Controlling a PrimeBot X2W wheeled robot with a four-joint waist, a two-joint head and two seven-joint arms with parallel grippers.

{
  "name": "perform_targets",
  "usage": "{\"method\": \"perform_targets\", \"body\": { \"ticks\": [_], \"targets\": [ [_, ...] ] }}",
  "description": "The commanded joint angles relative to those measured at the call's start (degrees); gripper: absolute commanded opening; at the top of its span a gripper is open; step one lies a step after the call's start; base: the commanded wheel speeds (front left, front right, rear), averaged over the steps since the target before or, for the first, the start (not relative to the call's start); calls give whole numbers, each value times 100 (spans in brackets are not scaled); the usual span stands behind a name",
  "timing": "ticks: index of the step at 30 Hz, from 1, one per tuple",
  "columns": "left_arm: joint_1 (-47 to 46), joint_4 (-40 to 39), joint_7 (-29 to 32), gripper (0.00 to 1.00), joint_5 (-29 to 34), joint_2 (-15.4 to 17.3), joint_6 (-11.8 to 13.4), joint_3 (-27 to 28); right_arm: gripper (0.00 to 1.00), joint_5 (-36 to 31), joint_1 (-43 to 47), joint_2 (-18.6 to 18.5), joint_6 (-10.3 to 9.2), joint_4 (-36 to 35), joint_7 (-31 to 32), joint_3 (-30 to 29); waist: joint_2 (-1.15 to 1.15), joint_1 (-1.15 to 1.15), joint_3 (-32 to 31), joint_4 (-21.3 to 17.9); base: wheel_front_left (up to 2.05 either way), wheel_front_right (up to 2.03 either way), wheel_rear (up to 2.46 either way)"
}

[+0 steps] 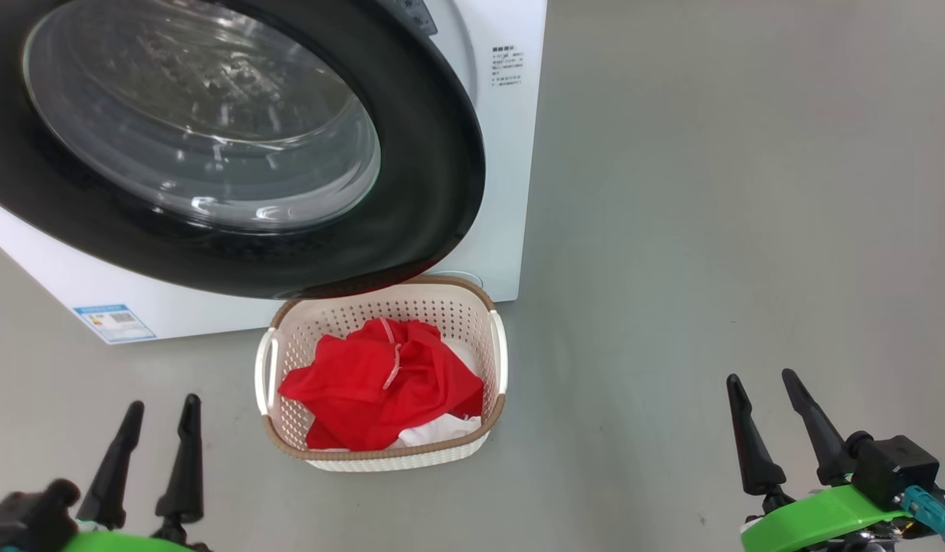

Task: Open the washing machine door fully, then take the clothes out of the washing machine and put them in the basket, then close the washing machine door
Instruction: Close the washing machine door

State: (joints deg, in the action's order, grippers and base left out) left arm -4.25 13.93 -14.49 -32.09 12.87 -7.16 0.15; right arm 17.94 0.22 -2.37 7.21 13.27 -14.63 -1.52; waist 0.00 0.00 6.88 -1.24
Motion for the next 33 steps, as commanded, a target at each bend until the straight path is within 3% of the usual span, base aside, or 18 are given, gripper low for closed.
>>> {"method": "perform_targets", "body": {
  "ticks": [1,8,16,33],
  "targets": [
    [6,-201,-51,100,284,37,-33,293,100,-61,10,-51,28,-145,-37,72,0,0,-13,-4,0,0,0],
    [244,-362,-51,100,1478,-328,-33,719,100,-100,56,-51,28,-205,-37,-55,0,0,-51,-20,0,0,0],
    [369,-457,-51,100,2076,-554,-33,999,100,-106,57,-51,28,-276,-37,-134,0,0,-59,-36,0,0,0],
    [529,-383,-51,100,2011,-842,-33,1121,100,-105,80,-51,28,-291,-37,-180,0,0,-72,-39,0,0,0]
  ]
}}
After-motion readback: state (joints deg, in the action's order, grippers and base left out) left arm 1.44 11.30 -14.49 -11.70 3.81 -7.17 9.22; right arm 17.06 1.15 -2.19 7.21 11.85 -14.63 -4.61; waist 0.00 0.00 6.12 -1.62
